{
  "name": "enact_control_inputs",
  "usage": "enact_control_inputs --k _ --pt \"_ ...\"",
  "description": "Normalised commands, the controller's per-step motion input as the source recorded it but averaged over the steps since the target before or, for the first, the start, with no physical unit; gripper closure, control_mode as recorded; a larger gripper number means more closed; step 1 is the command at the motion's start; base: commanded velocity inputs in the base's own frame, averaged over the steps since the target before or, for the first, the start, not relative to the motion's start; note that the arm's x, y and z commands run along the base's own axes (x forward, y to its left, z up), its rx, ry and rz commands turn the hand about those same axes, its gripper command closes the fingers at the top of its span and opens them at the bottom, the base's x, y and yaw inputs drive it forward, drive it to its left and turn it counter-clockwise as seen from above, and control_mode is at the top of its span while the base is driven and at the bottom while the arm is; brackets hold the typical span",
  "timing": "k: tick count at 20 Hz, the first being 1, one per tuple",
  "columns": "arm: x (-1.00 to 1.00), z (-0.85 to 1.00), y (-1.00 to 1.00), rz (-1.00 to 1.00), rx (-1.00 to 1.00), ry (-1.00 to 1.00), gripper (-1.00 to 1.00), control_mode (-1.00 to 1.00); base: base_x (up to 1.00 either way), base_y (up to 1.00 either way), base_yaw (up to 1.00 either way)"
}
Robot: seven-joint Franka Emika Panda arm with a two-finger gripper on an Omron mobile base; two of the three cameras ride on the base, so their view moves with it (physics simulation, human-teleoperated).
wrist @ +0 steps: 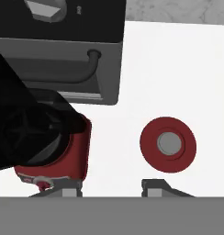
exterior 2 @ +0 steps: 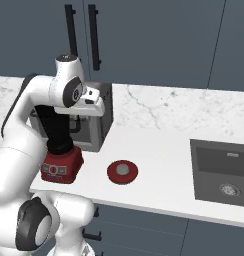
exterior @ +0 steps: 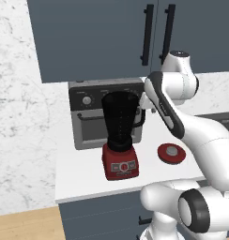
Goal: Close the lid blender by securely placing the lid on top.
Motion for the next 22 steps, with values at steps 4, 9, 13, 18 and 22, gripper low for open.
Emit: enact_control_inputs --k 4,9,13,18,22 --pt "-0.12 -0.11 -0.07 -0.04 0.0 -0.04 -1.0 -1.0 0.0 0.0 0.0" --pt "-0.17 -0.36 -0.35 -0.07 0.0 -0.06 -1.0 -1.0 0.0 0.0 0.0" --pt "-0.14 -0.36 -0.51 -0.05 0.0 0.0 -1.0 -1.0 0.0 0.0 0.0" --pt "-0.05 -0.46 -0.55 -0.02 0.0 0.0 -1.0 -1.0 0.0 0.0 0.0" --pt "0.0 -0.66 -0.51 0.0 0.0 0.0 -1.0 -1.0 0.0 0.0 0.0"
